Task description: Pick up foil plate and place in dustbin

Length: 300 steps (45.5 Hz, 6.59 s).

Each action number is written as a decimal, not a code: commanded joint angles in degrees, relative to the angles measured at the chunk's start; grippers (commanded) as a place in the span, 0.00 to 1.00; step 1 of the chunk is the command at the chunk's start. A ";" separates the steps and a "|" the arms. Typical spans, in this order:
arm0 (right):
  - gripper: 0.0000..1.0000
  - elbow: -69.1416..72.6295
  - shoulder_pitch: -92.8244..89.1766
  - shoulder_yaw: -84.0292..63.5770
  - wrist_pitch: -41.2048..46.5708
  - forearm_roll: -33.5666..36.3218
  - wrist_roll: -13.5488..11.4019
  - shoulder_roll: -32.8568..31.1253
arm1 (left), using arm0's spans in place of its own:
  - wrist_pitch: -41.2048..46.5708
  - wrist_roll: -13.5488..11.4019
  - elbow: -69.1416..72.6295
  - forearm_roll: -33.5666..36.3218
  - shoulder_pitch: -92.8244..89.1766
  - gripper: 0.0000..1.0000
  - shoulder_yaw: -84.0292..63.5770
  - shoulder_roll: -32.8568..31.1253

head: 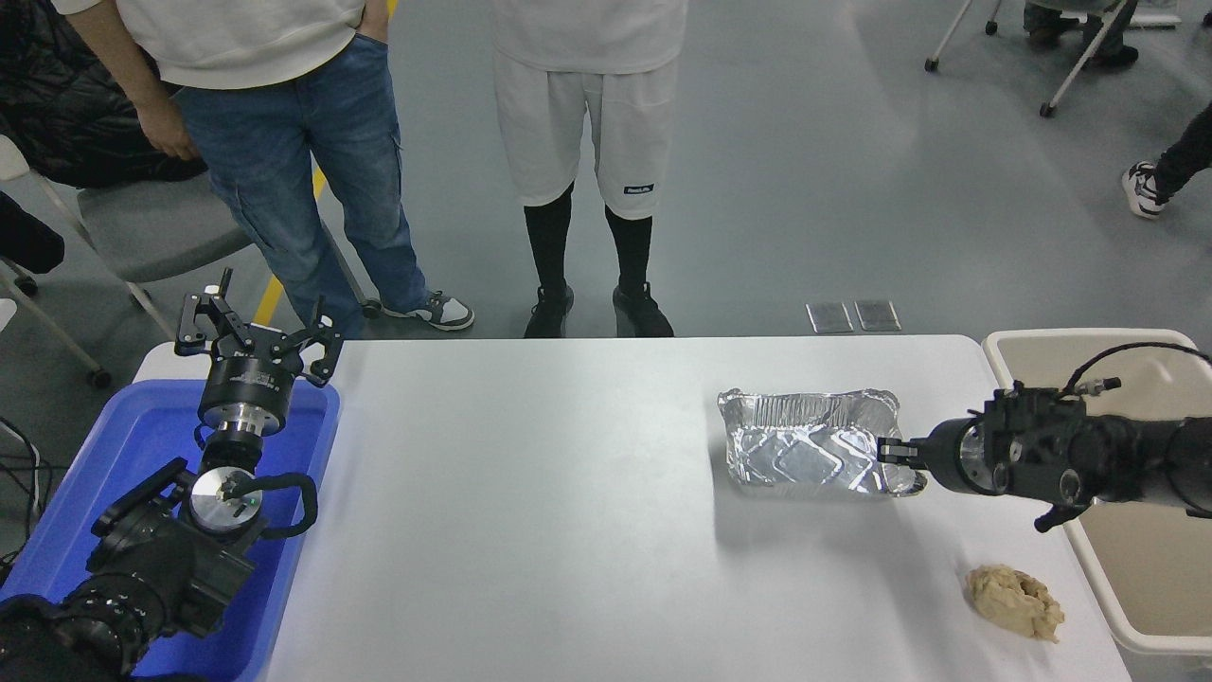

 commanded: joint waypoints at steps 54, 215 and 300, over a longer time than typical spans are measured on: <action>0.00 18.88 67.55 -21.37 38.27 0.96 0.14 -11.19 | -0.01 -0.08 0.00 -0.01 0.00 0.99 0.00 -0.03; 0.00 -49.33 -45.20 44.55 -2.86 18.89 -1.00 -12.42 | 0.08 -0.08 0.00 -0.10 0.00 0.99 0.00 -0.03; 0.99 -35.90 -45.74 44.11 -21.58 18.01 -0.91 -12.67 | -0.01 0.01 0.00 -0.01 0.00 0.99 0.00 -0.03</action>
